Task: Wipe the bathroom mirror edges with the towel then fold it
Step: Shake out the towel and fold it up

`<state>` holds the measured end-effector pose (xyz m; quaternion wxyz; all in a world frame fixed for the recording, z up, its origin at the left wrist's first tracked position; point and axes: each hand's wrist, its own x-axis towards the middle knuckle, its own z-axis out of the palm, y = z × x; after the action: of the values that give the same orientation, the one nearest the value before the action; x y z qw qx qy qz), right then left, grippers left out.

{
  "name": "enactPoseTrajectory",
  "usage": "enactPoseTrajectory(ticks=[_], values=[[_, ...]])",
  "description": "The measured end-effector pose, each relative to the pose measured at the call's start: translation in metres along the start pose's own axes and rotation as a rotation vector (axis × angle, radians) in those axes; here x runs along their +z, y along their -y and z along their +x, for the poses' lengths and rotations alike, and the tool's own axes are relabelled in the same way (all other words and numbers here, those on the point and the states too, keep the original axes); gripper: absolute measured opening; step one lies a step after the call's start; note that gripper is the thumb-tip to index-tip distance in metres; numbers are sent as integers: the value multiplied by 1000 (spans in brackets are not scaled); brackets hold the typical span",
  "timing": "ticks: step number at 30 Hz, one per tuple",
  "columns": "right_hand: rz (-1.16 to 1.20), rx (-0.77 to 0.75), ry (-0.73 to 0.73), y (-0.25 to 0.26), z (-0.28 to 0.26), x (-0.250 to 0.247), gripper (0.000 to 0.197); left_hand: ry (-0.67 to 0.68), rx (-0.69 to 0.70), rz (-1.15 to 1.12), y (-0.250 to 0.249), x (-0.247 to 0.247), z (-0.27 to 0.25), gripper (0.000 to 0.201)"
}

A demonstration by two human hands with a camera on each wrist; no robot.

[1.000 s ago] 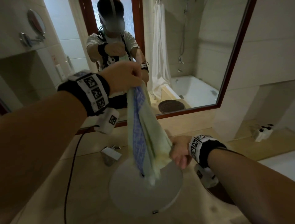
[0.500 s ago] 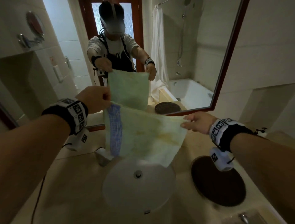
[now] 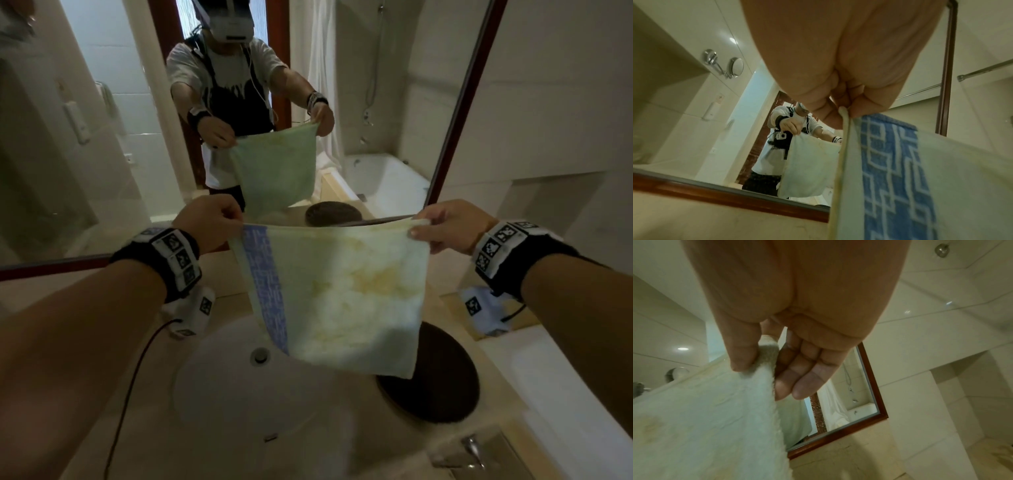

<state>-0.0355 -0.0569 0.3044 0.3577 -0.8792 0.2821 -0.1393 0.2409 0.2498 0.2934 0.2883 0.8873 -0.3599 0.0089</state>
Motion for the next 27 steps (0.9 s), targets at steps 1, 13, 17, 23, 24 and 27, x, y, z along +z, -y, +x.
enactPoseTrajectory(ticks=[1,13,17,23,24,27], values=[[-5,11,-6,-6,4,0,15,-7,-12,-21,-2,6,5,6],[-106,101,-242,-20,79,2,18,-183,103,-31,-18,29,85,4],[-132,88,-155,-24,86,11,21,-126,117,-40,-2,36,87,3],[-260,166,224,-89,69,65,26,368,88,83,49,115,44,20],[-310,196,282,-100,65,76,22,434,76,93,57,130,37,21],[-454,271,424,-128,62,107,22,555,27,57,83,171,27,26]])
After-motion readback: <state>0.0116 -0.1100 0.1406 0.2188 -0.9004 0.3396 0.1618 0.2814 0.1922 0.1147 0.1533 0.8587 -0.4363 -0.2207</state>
